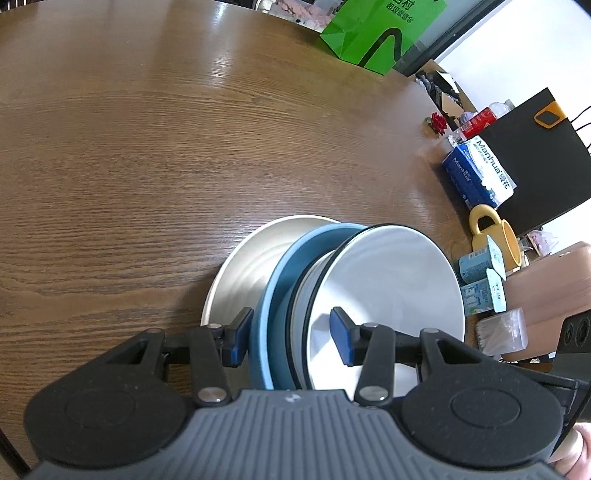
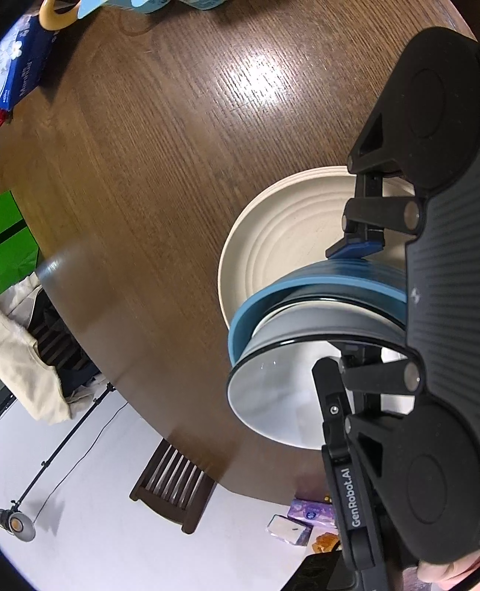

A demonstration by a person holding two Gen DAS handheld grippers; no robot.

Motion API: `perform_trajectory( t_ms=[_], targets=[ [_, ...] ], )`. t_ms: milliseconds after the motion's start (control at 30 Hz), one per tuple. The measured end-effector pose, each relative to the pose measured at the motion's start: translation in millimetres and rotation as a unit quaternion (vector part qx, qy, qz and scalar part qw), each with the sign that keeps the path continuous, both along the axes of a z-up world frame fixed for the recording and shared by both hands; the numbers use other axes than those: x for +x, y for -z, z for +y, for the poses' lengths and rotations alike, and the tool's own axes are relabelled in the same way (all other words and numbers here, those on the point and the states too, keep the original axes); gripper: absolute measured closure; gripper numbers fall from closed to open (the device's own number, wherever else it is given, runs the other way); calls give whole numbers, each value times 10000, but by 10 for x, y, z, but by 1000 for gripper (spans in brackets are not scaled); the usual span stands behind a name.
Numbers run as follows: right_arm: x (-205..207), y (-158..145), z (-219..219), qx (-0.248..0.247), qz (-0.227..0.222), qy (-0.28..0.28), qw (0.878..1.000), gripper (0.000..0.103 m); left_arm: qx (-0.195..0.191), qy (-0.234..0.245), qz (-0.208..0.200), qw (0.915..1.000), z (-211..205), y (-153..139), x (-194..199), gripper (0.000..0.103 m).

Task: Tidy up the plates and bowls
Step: 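Lower the nested bowls onto the beige plate stack with both grippers, then open both grippers to release the blue bowl rim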

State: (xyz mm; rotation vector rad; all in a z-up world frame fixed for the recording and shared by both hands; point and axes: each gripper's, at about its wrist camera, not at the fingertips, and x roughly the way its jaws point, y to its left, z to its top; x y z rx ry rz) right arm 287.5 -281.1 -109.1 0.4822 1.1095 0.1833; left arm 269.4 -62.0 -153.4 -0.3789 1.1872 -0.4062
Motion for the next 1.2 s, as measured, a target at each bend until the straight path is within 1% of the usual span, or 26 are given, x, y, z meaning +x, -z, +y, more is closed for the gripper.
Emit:
perform_trajectory(
  t_ms=[167, 233, 400, 467, 500, 567, 633, 667, 700, 733, 767, 833, 867, 900, 933, 967, 1067, 1100, 1133, 1167, 1200],
  targets=[
    [-7, 21, -46, 0, 22, -29, 10000, 64, 28, 21, -5, 10000, -26, -7, -12, 57],
    [17, 10, -32, -93, 43, -43, 9999, 63, -6, 27, -26, 10000, -26, -17, -27, 54],
    [33, -46, -22, -143, -21, -51, 9999, 64, -8, 24, -111, 9999, -9, -54, -62, 50],
    [27, -59, -24, -156, -31, -61, 9999, 64, -17, 33, -172, 9998, -6, -84, -86, 43],
    [24, -67, -24, -162, -39, -65, 9998, 64, -14, 30, -213, 9998, -3, -107, -100, 42],
    [11, -96, -22, -196, -89, -63, 9997, 63, -30, 18, -292, 9996, 13, -151, -127, 34],
    [0, -138, -20, -219, -155, -63, 9996, 61, -13, -17, -372, 9993, 35, -199, -154, 29],
    [-9, -166, -20, -222, -205, -73, 9995, 53, -21, -26, -402, 9992, 47, -219, -169, 28],
    [-23, -195, -32, -242, -252, -81, 9994, 47, -31, -38, -432, 9991, 63, -242, -184, 27],
    [-39, -235, -22, -297, -327, -91, 9990, 38, -26, -53, -472, 9989, 78, -267, -201, 24],
    [-68, -268, -21, -328, -391, -104, 9986, 35, -31, -71, -522, 9986, 96, -296, -220, 20],
    [-99, -340, -7, -348, -495, -122, 9981, 32, -59, -104, -630, 9979, 135, -358, -261, 17],
    [-110, -374, 0, -365, -536, -114, 9978, 27, -61, -111, -683, 9976, 151, -391, -282, 14],
    [-121, -412, 6, -384, -584, -98, 9975, 25, -66, -118, -757, 9970, 180, -428, -312, 11],
    [-137, -450, 13, -398, -644, -83, 9971, 22, -65, -136, -831, 9964, 207, -464, -338, 3],
    [-153, -485, 21, -408, -697, -73, 9967, 20, -61, -189, -936, 9954, 247, -502, -375, 0],
    [-210, -579, 41, -444, -852, -26, 9954, 17, -83, -277, -1087, 9937, 338, -587, -439, 0],
    [-232, -610, 47, -467, -900, -17, 9948, 14, -71, -288, -1117, 9933, 365, -608, -462, 0],
    [-259, -637, 51, -515, -946, 7, 9942, 7, -41, -311, -1168, 9927, 394, -633, -491, 0],
    [-303, -666, 56, -565, -1009, 34, 9933, 2, -6, -328, -1215, 9920, 414, -655, -513, 0],
    [-340, -696, 71, -600, -1074, 66, 9924, 1, 33, -343, -1267, 9913, 439, -680, -541, 0]
  ],
)
